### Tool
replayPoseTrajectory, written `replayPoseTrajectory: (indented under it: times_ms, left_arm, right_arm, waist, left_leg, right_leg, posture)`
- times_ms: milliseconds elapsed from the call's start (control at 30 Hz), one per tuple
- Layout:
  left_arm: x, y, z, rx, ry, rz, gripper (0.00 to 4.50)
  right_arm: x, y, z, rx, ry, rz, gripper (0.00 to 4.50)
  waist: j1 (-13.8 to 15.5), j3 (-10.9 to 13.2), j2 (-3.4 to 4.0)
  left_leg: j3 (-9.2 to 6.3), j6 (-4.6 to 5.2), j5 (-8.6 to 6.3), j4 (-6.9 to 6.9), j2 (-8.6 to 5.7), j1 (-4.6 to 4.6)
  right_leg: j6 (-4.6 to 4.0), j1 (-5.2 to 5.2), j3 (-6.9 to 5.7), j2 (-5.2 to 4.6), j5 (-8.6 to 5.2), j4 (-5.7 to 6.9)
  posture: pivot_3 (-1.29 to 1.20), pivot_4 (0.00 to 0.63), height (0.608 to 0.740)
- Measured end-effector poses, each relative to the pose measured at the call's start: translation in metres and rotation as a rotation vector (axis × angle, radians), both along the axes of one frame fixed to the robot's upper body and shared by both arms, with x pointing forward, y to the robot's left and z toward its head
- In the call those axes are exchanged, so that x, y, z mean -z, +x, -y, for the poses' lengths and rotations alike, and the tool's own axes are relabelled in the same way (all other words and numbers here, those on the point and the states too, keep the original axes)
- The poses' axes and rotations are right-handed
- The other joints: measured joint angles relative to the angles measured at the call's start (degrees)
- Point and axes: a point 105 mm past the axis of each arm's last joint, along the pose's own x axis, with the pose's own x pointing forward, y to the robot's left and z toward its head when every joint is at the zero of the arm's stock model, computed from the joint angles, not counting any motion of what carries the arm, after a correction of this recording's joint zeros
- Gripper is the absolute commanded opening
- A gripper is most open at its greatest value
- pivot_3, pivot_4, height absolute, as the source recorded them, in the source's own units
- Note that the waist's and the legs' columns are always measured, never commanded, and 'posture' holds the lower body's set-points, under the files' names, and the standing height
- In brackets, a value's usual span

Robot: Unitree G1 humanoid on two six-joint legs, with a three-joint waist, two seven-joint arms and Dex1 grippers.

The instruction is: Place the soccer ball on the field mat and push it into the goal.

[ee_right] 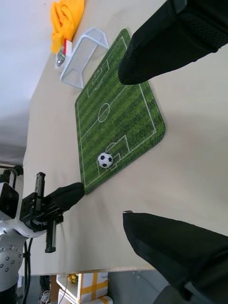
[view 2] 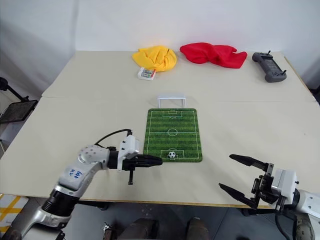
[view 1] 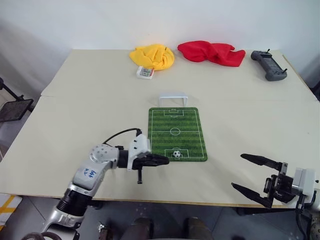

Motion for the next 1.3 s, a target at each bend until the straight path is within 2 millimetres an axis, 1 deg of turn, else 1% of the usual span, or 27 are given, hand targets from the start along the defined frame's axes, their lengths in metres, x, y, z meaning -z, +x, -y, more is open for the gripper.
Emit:
replayPoseTrajectory:
  times_ms: [133, 233, 433, 533, 633, 700, 800, 833, 867, 900, 967, 1000, 1033, 1100, 1200, 1233, 1267, 1300]
  left_arm:
    - [0.004, 0.0, 0.017, -0.019, -0.02, -0.019, 0.03]
    - [0.004, 0.003, 0.026, -0.041, -0.022, -0.012, 0.03]
    - [-0.001, 0.015, 0.032, -0.094, -0.007, 0.031, 0.03]
    - [0.006, 0.022, 0.029, -0.135, 0.022, 0.042, 0.03]
    - [0.008, 0.035, 0.031, -0.195, 0.028, 0.08, 0.03]
    - [0.002, 0.049, 0.032, -0.243, 0.028, 0.146, 0.03]
    - [-0.017, 0.076, 0.029, -0.34, -0.015, 0.275, 0.03]
    - [-0.029, 0.085, 0.027, -0.377, -0.049, 0.322, 0.03]
    - [-0.048, 0.095, 0.023, -0.413, -0.11, 0.379, 0.03]
    - [-0.06, 0.098, 0.02, -0.424, -0.157, 0.401, 0.03]
    - [-0.077, 0.098, 0.011, -0.416, -0.231, 0.425, 0.03]
    - [-0.08, 0.096, 0.005, -0.4, -0.246, 0.424, 0.03]
    - [-0.08, 0.09, -0.006, -0.373, -0.25, 0.418, 0.03]
    - [-0.076, 0.081, -0.028, -0.354, -0.245, 0.388, 0.03]
    - [-0.074, 0.073, -0.072, -0.385, -0.223, 0.35, 0.03]
    - [-0.077, 0.072, -0.092, -0.417, -0.214, 0.345, 0.03]
    - [-0.079, 0.07, -0.102, -0.434, -0.217, 0.335, 0.03]
    - [-0.08, 0.068, -0.116, -0.458, -0.219, 0.315, 0.03]
  right_arm:
    - [0.005, -0.003, 0.002, 0.007, -0.007, -0.018, 4.5]
    - [0.008, -0.004, 0.004, 0.011, -0.005, -0.017, 4.5]
    - [0.017, -0.004, 0.011, 0.03, 0.004, -0.024, 4.5]
    - [0.021, -0.004, 0.013, 0.036, 0.007, -0.022, 4.5]
    - [0.023, -0.003, 0.014, 0.045, 0.022, -0.011, 4.5]
    - [0.022, -0.001, 0.013, 0.054, 0.037, 0.008, 4.5]
    - [0.018, 0.007, 0.013, 0.112, 0.096, 0.042, 4.5]
    - [0.015, 0.011, 0.013, 0.139, 0.127, 0.054, 4.5]
    - [0.011, 0.016, 0.015, 0.187, 0.182, 0.072, 4.5]
    - [0.008, 0.018, 0.015, 0.207, 0.209, 0.08, 4.5]
    - [0.008, 0.017, 0.015, 0.225, 0.223, 0.074, 4.5]
    - [0.008, 0.017, 0.014, 0.226, 0.223, 0.072, 4.5]
    - [0.009, 0.016, 0.013, 0.225, 0.225, 0.07, 4.5]
    - [0.011, 0.014, 0.013, 0.232, 0.227, 0.061, 4.5]
    - [0.008, 0.017, 0.013, 0.238, 0.235, 0.079, 4.5]
    - [0.005, 0.02, 0.013, 0.239, 0.238, 0.093, 4.5]
    - [0.004, 0.021, 0.013, 0.24, 0.239, 0.098, 4.5]
    - [0.004, 0.022, 0.013, 0.243, 0.241, 0.102, 4.5]
  waist:
    - [-0.1, 0.0, 0.0]
    - [-0.2, 0.0, 0.0]
    - [-0.2, 0.0, -0.01]
    - [-0.4, 0.0, 0.0]
    - [-0.4, 0.0, 0.0]
    - [-0.4, 0.0, -0.02]
    - [-0.3, 0.0, -0.02]
    - [-0.3, 0.0, -0.02]
    - [-0.4, 0.0, -0.02]
    - [-0.5, 0.0, -0.02]
    - [-0.9, 0.0, 0.0]
    - [-1.1, 0.0, 0.0]
    - [-1.5, 0.0, 0.0]
    - [-1.9, 0.0, 0.02]
    - [-2.6, 0.0, 0.02]
    - [-2.6, 0.0, 0.02]
    - [-2.5, 0.0, 0.02]
    - [-2.5, 0.0, 0.02]
  left_leg:
    - [0.08, 0.0, 0.0, 0.0, 0.0, 0.0]
    - [0.11, 0.0, 0.0, 0.03, 0.0, 0.01]
    - [0.13, 0.0, 0.0, 0.04, 0.0, 0.03]
    - [0.15, 0.0, 0.0, 0.01, 0.01, 0.06]
    - [0.15, 0.0, 0.0, 0.05, -0.01, 0.05]
    - [0.16, 0.0, 0.0, 0.1, -0.01, 0.04]
    - [0.17, 0.0, 0.01, 0.1, -0.01, 0.03]
    - [0.17, 0.0, 0.01, 0.09, -0.01, 0.03]
    - [0.17, 0.0, 0.01, 0.08, -0.01, 0.01]
    - [0.17, 0.0, 0.01, 0.04, 0.0, 0.01]
    - [0.17, -0.01, 0.0, -0.06, 0.01, 0.03]
    - [0.17, -0.01, 0.0, -0.1, 0.02, 0.04]
    - [0.18, -0.02, 0.0, -0.17, 0.04, 0.05]
    - [0.15, -0.03, -0.01, -0.19, 0.05, 0.06]
    - [0.15, -0.03, -0.01, -0.05, 0.03, 0.06]
    - [0.15, -0.02, -0.01, 0.0, 0.03, 0.06]
    - [0.14, -0.01, 0.0, 0.02, 0.03, 0.07]
    - [0.12, -0.01, 0.01, 0.04, 0.03, 0.1]
  right_leg:
    - [0.0, -0.01, 0.03, 0.0, 0.0, 0.0]
    - [-0.01, -0.01, 0.05, 0.01, 0.0, 0.0]
    - [-0.01, 0.0, 0.07, 0.01, 0.0, 0.01]
    - [-0.01, 0.0, 0.08, 0.02, 0.0, 0.01]
    - [0.0, 0.0, 0.08, 0.02, 0.01, 0.0]
    - [0.0, 0.01, 0.07, 0.02, 0.02, 0.01]
    - [0.0, 0.0, 0.07, 0.01, 0.03, 0.01]
    - [0.01, -0.01, 0.07, 0.01, 0.04, 0.01]
    - [0.02, -0.03, 0.07, 0.01, 0.04, 0.0]
    - [0.02, -0.05, 0.07, 0.01, 0.04, 0.01]
    - [0.03, -0.08, 0.06, 0.0, 0.05, 0.02]
    - [0.03, -0.11, 0.06, 0.0, 0.05, 0.03]
    - [0.03, -0.18, 0.08, 0.03, 0.05, 0.04]
    - [0.02, -0.21, 0.09, 0.04, 0.04, 0.08]
    - [0.01, -0.18, 0.12, 0.02, 0.05, 0.11]
    - [-0.03, -0.14, 0.12, 0.02, 0.08, 0.11]
    - [-0.04, -0.12, 0.12, 0.02, 0.09, 0.1]
    - [-0.05, -0.08, 0.12, 0.02, 0.1, 0.1]
  posture:
    - [0.0, 0.15, 0.74]
    - [0.0, 0.15, 0.74]
    - [0.0, 0.15, 0.74]
    - [0.0, 0.15, 0.74]
    - [0.0, 0.15, 0.74]
    - [0.0, 0.15, 0.74]
    - [0.0, 0.15, 0.74]
    - [0.0, 0.15, 0.74]
    - [0.0, 0.15, 0.74]
    - [0.0, 0.15, 0.74]
    - [0.0, 0.15, 0.74]
    - [0.0, 0.15, 0.74]
    - [0.0, 0.15, 0.74]
    - [0.0, 0.15, 0.74]
    - [0.0, 0.15, 0.74]
    - [0.0, 0.15, 0.74]
    - [0.0, 0.15, 0.74]
    - [0.0, 0.15, 0.74]
